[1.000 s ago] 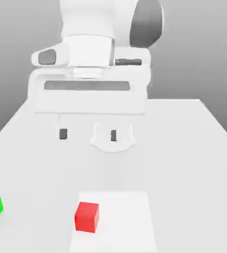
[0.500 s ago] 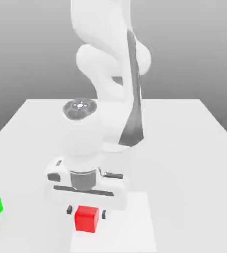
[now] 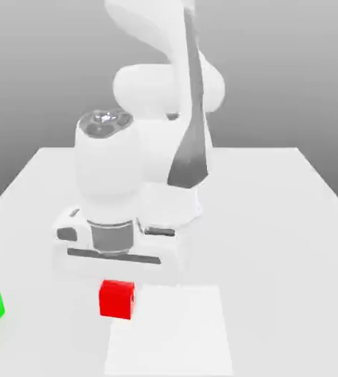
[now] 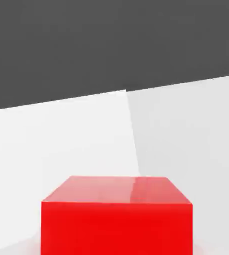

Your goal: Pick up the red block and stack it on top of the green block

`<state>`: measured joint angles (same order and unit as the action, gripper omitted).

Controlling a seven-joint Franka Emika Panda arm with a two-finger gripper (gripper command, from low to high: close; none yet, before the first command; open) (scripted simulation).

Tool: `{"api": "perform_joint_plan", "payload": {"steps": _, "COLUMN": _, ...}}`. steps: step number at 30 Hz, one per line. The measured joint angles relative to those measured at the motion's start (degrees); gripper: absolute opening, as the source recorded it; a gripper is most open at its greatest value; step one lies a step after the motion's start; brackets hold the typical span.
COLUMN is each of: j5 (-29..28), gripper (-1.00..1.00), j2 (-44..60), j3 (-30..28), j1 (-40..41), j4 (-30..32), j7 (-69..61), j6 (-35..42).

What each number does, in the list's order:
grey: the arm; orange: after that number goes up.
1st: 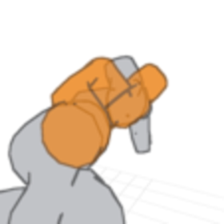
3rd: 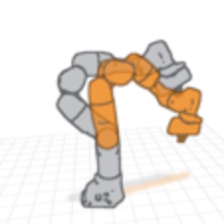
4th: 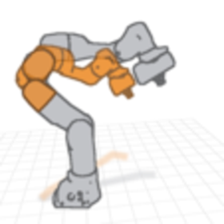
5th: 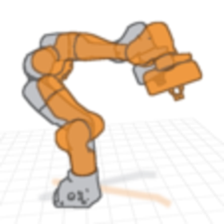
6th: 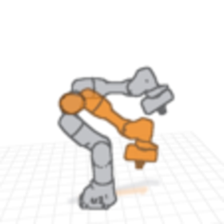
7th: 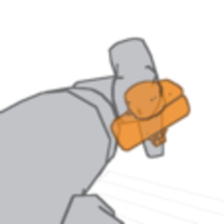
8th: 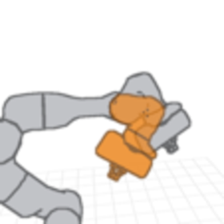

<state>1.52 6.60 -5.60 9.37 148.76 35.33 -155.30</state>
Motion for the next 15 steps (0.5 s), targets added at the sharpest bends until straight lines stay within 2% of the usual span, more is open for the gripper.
{"api": "perform_joint_plan", "payload": {"steps": 15, "j5": 2.89, "gripper": -1.00, "j2": 3.56, "j3": -7.78, "j1": 16.88, "j4": -11.36, "j7": -39.76, "j6": 8.19}}
